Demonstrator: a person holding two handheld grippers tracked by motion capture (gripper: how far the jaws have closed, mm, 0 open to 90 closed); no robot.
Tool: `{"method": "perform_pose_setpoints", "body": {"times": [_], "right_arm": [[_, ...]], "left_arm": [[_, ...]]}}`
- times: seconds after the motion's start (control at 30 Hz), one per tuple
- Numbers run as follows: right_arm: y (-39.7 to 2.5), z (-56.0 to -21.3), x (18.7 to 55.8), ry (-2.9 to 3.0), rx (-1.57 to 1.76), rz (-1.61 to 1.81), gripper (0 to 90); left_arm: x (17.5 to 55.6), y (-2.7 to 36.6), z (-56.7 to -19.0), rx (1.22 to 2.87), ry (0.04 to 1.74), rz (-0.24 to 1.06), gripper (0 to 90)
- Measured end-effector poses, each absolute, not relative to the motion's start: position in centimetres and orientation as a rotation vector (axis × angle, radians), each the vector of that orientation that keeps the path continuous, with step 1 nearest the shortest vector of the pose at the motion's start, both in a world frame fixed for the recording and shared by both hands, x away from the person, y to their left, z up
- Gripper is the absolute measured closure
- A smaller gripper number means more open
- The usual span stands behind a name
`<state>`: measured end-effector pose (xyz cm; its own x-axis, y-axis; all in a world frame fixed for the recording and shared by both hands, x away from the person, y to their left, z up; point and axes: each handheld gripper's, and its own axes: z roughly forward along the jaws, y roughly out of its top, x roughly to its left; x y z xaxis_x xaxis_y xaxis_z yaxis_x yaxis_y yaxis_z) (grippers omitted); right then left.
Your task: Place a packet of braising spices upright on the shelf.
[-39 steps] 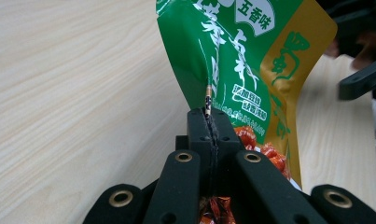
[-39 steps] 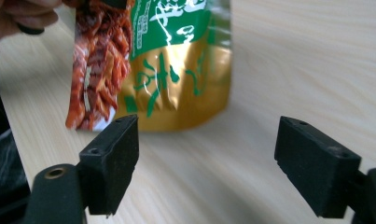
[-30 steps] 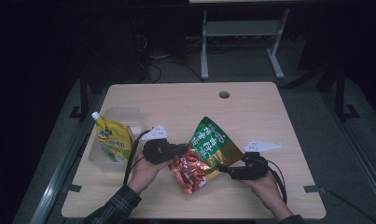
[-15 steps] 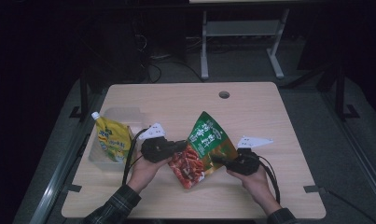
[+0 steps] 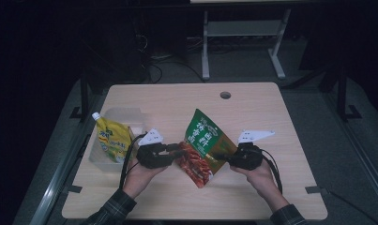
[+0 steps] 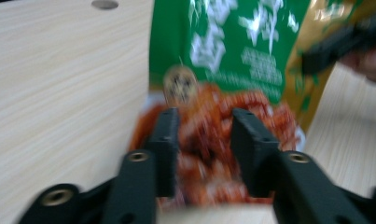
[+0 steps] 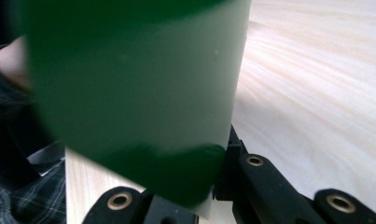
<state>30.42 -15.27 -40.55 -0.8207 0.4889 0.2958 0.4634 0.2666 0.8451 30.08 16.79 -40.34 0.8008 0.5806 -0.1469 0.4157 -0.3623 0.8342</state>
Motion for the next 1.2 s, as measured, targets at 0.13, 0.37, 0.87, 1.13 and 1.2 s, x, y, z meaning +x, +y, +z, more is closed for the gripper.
{"method": "perform_pose_setpoints", "body": {"times": [0.13, 0.37, 0.87, 1.13, 1.2], "right_arm": [[-14.6, -39.4, 31.0, 2.486, 0.909, 1.624, 89.5], [-12.8, -37.8, 32.5, 2.490, 0.895, 1.598, 89.5], [-9.2, -34.7, 36.7, 2.448, 0.884, 1.609, 89.5], [-6.0, -32.8, 38.9, 2.440, 0.847, 1.639, 89.5], [-5.0, -32.4, 39.5, 2.445, 0.835, 1.650, 89.5]], "left_arm": [[28.8, 17.0, -40.7, 2.098, 0.665, 0.183, 47.5], [27.7, 17.6, -41.6, 2.159, 0.619, 0.139, 34.2], [26.2, 17.8, -43.5, 2.230, 0.630, 0.107, 16.5], [26.1, 17.0, -44.3, 2.250, 0.601, 0.110, 13.7], [26.0, 16.7, -44.4, 2.255, 0.592, 0.108, 13.7]]}}
